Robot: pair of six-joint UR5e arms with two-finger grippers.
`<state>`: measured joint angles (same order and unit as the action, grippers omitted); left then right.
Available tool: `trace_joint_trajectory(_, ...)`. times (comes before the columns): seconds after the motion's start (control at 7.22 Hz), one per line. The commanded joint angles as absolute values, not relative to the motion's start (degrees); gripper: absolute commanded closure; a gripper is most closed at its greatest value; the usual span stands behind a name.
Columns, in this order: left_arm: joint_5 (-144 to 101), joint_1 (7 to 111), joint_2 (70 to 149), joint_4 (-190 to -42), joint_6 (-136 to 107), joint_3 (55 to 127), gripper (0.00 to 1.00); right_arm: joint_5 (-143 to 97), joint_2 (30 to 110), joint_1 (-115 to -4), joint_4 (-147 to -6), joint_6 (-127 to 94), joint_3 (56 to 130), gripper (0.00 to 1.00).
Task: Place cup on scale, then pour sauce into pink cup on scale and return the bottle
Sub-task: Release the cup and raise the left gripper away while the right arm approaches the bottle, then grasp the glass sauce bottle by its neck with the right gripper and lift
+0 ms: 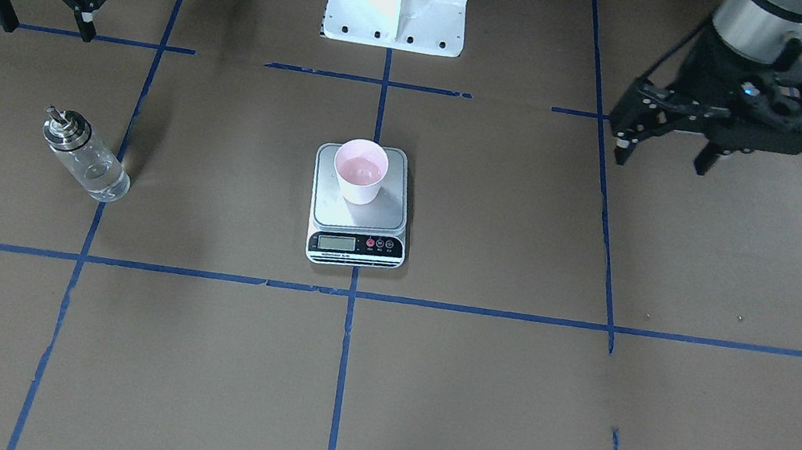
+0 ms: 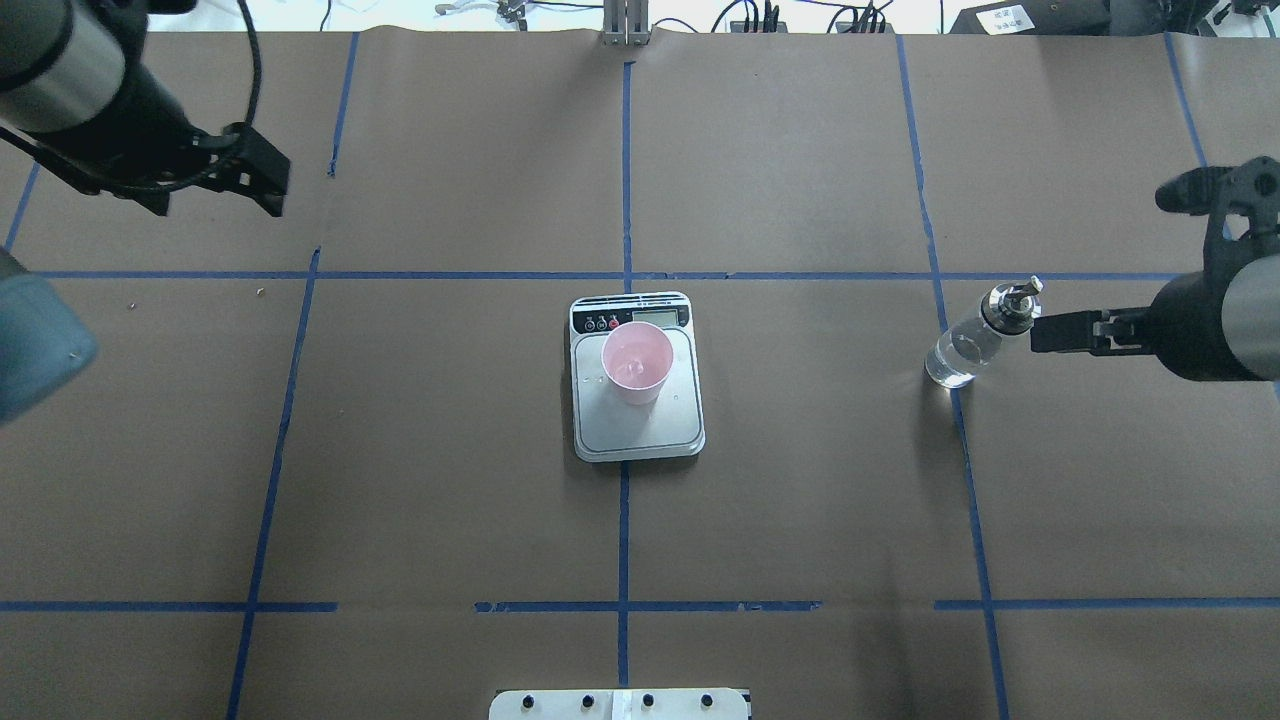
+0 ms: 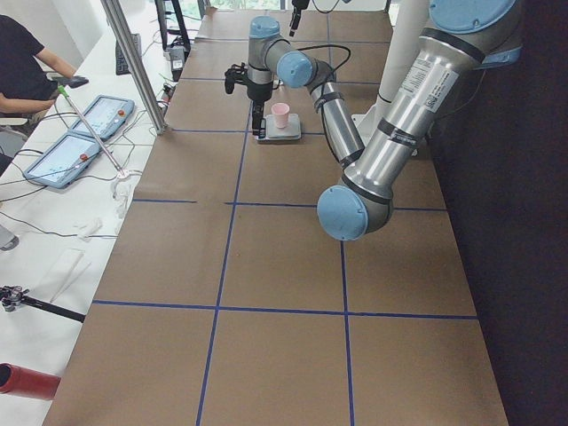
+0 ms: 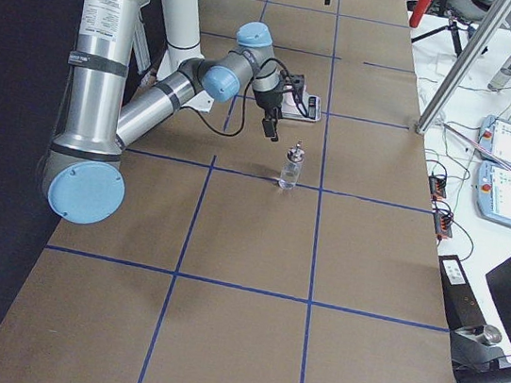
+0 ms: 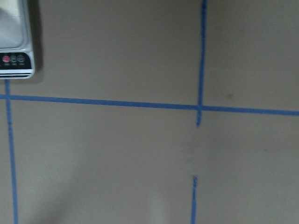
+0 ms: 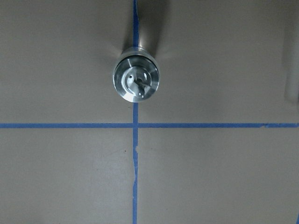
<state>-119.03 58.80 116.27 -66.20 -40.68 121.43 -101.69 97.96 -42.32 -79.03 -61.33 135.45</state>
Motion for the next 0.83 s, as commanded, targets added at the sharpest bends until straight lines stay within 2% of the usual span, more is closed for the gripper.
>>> trace_joint_trajectory(0.0, -119.18, 70.52, 106.92, -66.00, -11.48, 121.21, 0.00, -90.93, 104.32, -34.49, -68.30, -65.56, 133.26, 0.00)
trace_joint_trajectory(0.14, -118.92, 75.01, 104.61, -66.61, -1.25, 119.98, 0.00, -85.75, 104.33, -31.50, -65.59, -66.61, 130.37, 0.00)
trace_joint_trajectory(0.28, -118.66, 79.58, 102.76, -68.71, 9.99, 116.58, 0.00, -80.91, 105.54, -28.85, -56.95, -68.54, 125.30, 0.00)
trace_joint_trajectory(0.42, -118.91, 82.50, 101.00, -72.04, 14.72, 112.63, 0.00, -77.03, 105.99, -27.44, -49.91, -68.64, 120.98, 0.00)
trace_joint_trajectory(0.69, -119.09, 85.59, 94.96, -86.57, 15.03, 106.37, 0.00, -71.57, 105.47, -25.41, -46.08, -68.73, 116.83, 0.00)
